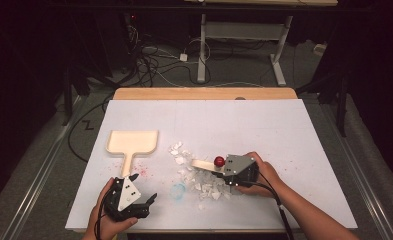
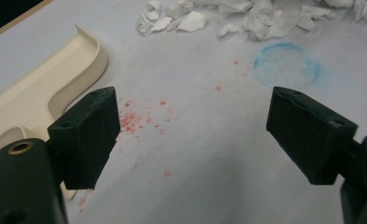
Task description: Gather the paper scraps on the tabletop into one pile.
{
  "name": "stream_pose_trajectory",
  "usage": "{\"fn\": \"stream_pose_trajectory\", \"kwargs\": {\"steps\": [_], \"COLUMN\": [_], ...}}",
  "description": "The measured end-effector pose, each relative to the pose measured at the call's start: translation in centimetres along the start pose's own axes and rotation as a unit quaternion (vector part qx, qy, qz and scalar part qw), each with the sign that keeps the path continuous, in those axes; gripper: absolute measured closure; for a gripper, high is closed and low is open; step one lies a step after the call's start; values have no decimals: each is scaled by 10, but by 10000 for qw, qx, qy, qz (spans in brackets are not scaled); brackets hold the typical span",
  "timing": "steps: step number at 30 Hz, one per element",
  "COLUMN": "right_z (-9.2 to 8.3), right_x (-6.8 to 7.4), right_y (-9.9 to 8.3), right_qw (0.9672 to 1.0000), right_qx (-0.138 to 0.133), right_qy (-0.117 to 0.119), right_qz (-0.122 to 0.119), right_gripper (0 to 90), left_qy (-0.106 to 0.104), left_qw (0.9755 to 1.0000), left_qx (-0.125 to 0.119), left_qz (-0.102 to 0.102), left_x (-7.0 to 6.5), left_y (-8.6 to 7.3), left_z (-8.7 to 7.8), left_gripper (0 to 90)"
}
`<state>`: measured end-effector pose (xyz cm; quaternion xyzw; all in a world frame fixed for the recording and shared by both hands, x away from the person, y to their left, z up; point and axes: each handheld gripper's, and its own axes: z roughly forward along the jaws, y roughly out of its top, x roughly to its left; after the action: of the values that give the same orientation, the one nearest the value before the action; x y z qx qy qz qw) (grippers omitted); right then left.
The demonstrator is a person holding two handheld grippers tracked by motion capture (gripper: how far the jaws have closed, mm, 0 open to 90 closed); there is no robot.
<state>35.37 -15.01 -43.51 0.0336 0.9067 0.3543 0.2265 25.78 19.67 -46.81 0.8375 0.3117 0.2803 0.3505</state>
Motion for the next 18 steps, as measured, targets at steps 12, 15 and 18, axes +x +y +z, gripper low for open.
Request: {"fn": "stream_pose_trajectory", "kwargs": {"steps": [12, 15, 18], "right_z": [1, 16, 35], "right_x": [-49, -63, -74], "right_y": [17, 25, 32], "right_qw": [9976, 9970, 9968], "right_qx": [-325, -256, -193], "right_qy": [-398, -520, -579], "right_qz": [453, 510, 521], "right_gripper": [675, 675, 675], "left_qy": [-53, -62, -66], "left_qw": [10000, 10000, 10000], "left_qx": [-30, -44, -52], "left_qz": [-7, -32, -42], "left_x": [0, 1, 1], "left_y": [0, 0, -1], "left_z": [0, 0, 0], "left_gripper": [168, 168, 168]}}
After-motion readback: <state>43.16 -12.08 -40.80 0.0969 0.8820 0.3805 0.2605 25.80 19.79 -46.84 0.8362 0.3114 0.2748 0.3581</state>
